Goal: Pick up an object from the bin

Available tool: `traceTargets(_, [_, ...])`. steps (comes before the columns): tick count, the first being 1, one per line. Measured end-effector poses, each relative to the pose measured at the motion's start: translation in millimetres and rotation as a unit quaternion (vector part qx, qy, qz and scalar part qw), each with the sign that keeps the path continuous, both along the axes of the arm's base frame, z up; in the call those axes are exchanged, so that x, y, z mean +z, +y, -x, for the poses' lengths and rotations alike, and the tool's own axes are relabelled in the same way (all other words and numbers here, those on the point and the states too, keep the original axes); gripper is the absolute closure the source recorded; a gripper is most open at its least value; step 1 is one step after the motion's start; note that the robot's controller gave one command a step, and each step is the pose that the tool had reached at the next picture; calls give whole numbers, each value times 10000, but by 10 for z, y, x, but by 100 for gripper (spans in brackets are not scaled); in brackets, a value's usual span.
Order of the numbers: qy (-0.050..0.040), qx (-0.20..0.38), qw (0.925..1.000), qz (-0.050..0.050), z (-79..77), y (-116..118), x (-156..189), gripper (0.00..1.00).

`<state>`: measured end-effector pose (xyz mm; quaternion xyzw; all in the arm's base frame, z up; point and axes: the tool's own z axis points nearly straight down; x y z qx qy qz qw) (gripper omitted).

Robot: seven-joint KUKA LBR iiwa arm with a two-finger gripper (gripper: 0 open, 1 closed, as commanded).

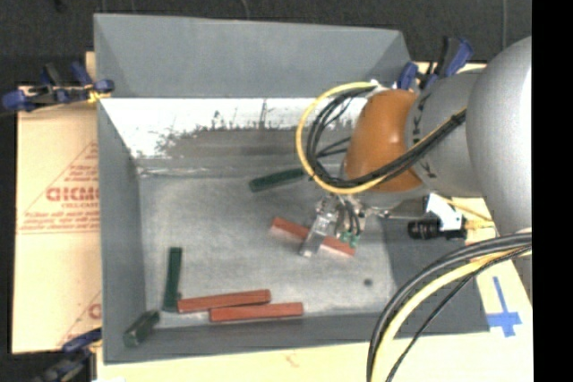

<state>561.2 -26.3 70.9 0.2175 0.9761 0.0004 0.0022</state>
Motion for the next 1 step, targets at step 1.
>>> traceTargets(1, [13,4,10000,0,6,0,23,100])
